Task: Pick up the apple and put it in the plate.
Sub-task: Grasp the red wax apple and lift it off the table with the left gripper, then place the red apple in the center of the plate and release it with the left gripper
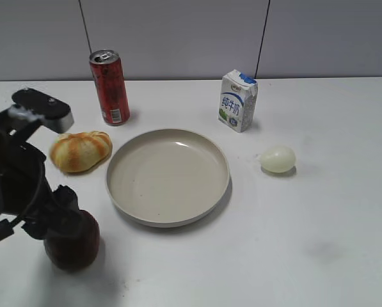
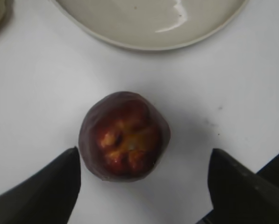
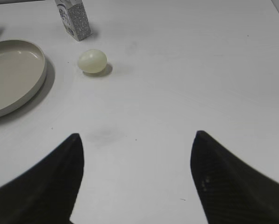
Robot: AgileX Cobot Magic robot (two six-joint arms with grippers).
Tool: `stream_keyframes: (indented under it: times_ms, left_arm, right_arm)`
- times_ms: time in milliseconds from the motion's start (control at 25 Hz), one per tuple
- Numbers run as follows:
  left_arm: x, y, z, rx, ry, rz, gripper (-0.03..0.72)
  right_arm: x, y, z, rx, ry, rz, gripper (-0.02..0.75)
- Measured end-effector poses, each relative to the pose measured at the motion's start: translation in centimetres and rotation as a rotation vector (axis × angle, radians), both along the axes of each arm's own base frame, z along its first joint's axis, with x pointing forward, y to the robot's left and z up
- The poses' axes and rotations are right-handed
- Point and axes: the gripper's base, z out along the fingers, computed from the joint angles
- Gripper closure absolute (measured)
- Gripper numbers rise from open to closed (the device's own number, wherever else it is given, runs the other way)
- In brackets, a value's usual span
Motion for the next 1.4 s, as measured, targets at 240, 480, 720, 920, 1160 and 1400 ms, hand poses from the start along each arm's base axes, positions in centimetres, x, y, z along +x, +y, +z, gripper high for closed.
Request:
stream_keyframes:
  times_ms: [240, 480, 720, 920, 1160, 1400]
  left_arm:
    - [1.2, -0.6, -2.9, 0.046, 0.043, 0.005, 0.04]
    - [1.7, -0.8, -4.5, 0.075, 0.08, 0.006, 0.076]
    - [1.8, -1.1, -3.8, 0.092, 0.138, -0.013, 0.099]
    - [3.6, -2.4, 1.0, 0.027, 0.064, -0.032, 0.099]
    - [7.4, -4.6, 5.7, -0.193, -0.233, 0.054, 0.099]
    - [9.6, -6.4, 2.2, -0.236, -0.23, 0.129, 0.1]
  right_arm:
    - [0.0, 0.0, 0.0, 0.0, 0.0, 0.0, 0.167]
    - [0.0, 0.0, 0.0, 0.0, 0.0, 0.0, 0.167]
    - [0.0, 0.0, 0.0, 0.0, 0.0, 0.0, 0.167]
    - [0.0, 0.0, 0.0, 0.0, 0.0, 0.0, 0.167]
    - [0.0, 0.0, 0.0, 0.0, 0.0, 0.0, 0.167]
    - [0.0, 0.0, 0.0, 0.0, 0.0, 0.0, 0.167]
